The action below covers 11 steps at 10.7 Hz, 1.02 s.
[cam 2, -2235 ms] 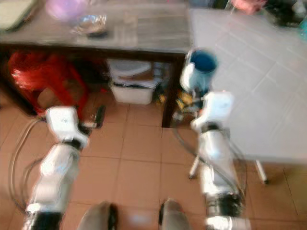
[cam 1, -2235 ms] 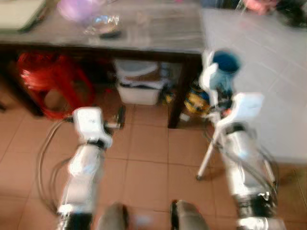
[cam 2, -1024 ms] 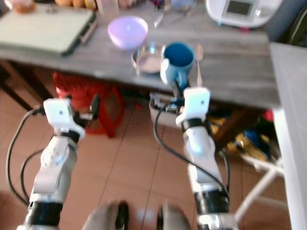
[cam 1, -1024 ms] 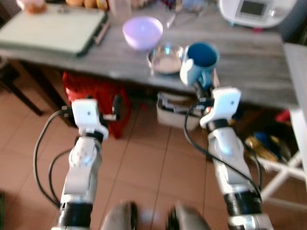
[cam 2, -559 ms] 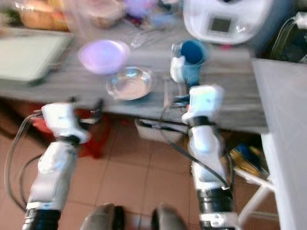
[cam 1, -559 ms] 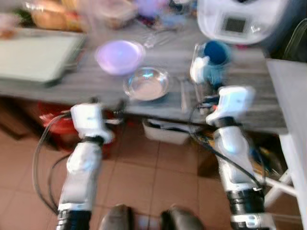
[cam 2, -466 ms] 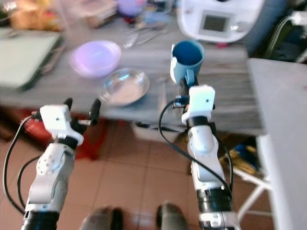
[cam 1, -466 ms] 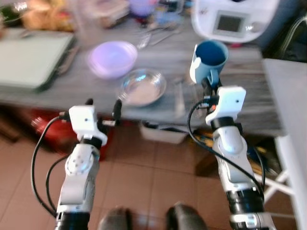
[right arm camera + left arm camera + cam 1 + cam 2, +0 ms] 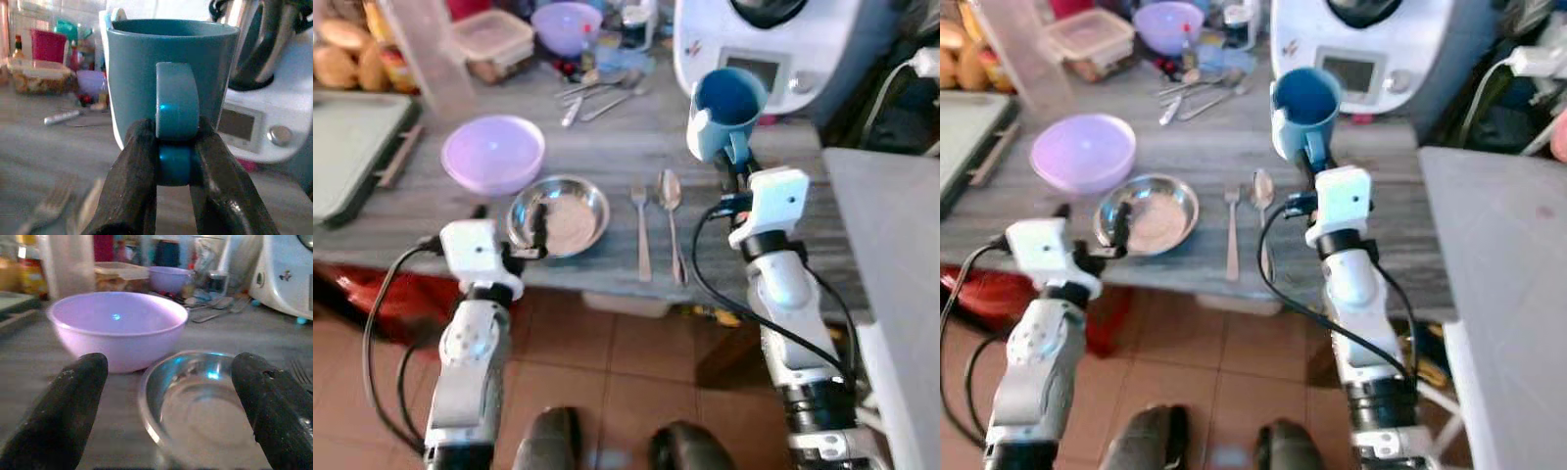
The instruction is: Setting the table
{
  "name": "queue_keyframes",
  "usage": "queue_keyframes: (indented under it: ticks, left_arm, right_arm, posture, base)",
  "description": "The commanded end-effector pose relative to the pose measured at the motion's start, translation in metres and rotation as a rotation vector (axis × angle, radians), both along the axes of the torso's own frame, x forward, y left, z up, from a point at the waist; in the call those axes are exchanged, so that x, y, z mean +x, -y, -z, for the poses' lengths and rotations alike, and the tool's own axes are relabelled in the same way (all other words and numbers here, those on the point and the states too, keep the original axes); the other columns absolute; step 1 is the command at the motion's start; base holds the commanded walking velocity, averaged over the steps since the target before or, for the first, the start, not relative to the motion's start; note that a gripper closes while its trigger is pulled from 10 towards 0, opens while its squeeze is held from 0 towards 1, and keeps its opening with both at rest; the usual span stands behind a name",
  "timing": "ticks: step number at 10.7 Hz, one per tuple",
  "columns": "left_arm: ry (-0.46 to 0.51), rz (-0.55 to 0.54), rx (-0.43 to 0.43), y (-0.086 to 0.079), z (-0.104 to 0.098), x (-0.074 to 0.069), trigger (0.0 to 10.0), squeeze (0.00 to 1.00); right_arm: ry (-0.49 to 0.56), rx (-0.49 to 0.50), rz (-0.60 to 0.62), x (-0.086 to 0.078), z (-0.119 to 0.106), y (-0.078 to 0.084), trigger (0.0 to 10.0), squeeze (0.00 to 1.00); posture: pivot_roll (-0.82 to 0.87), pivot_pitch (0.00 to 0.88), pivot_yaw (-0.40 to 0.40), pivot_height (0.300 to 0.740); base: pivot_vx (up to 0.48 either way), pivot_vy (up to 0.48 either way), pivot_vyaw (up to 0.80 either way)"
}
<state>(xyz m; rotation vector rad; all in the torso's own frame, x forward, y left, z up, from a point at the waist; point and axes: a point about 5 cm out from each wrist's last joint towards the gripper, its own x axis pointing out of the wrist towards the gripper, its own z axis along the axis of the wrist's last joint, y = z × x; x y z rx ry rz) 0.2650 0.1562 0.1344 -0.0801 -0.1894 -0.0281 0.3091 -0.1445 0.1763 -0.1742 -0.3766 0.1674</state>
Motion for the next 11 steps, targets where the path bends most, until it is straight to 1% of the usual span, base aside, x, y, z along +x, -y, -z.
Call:
queue_keyframes:
  ticks: [1, 3, 4, 5, 6, 7, 8, 9, 10, 11]
  left_arm:
    - [0.01, -0.025, 0.014, -0.003, -0.003, -0.004, 10.0, 0.0]
    - [-0.012, -0.07, 0.032, -0.014, -0.001, -0.013, 10.0, 0.0]
    - [-0.037, -0.061, 0.039, -0.015, 0.004, -0.018, 10.0, 0.0]
    - [-0.097, -0.024, 0.071, -0.017, 0.019, -0.032, 10.0, 0.0]
    - [-0.121, -0.025, 0.086, -0.02, 0.024, -0.037, 10.0, 0.0]
    - [-0.121, -0.034, 0.087, -0.021, 0.022, -0.037, 10.0, 0.0]
    - [-0.126, -0.037, 0.088, -0.021, 0.022, -0.038, 10.0, 0.0]
    - [-0.135, -0.034, 0.089, -0.02, 0.022, -0.043, 10.0, 0.0]
    - [-0.142, -0.032, 0.091, -0.019, 0.022, -0.045, 10.0, 0.0]
    - [-0.145, -0.035, 0.102, -0.022, 0.021, -0.046, 10.0, 0.0]
  right_arm:
    - [0.03, 0.005, -0.014, -0.001, -0.006, 0.003, 10.0, 0.0]
    - [0.009, 0.032, -0.227, 0.007, -0.018, -0.011, 10.0, 0.0]
    - [0.019, 0.02, -0.244, 0.008, -0.02, -0.013, 10.0, 0.0]
    - [0.016, 0.023, -0.205, 0.014, -0.021, -0.008, 10.0, 0.0]
    - [0.002, 0.047, -0.174, 0.018, -0.019, -0.002, 10.0, 0.0]
    - [-0.011, 0.059, -0.154, 0.022, -0.018, 0.006, 10.0, 0.0]
    - [-0.008, 0.066, -0.173, 0.023, -0.02, 0.008, 10.0, 0.0]
    - [-0.013, 0.029, -0.221, 0.026, -0.022, 0.007, 10.0, 0.0]
    - [-0.006, -0.007, -0.223, 0.03, -0.023, 0.009, 10.0, 0.0]
    - [0.001, -0.019, -0.198, 0.035, -0.023, 0.013, 10.0, 0.0]
  posture:
    - [-0.02, 0.164, -0.017, 0.74]
    - [0.0, 0.18, -0.024, 0.74]
    - [0.01, 0.185, -0.025, 0.74]
    - [0.02, 0.198, -0.023, 0.74]
    - [0.03, 0.206, -0.02, 0.74]
    - [0.03, 0.217, -0.019, 0.74]
    - [0.03, 0.227, -0.016, 0.74]
    - [0.03, 0.25, -0.016, 0.74]
    - [0.04, 0.266, -0.015, 0.74]
    - [0.05, 0.274, -0.016, 0.74]
  base:
    - [0.0, 0.0, 0.0]
    - [0.0, 0.0, 0.0]
    - [0.0, 0.0, 0.8]
    - [0.0, 0.0, 0.8]
    - [0.0, 0.0, 0.49]
    - [0.0, 0.0, 0.0]
    - [0.0, 0.0, 0.0]
    - [0.0, 0.0, 0.0]
    - [0.0, 0.0, 0.0]
    - [0.0, 0.0, 0.8]
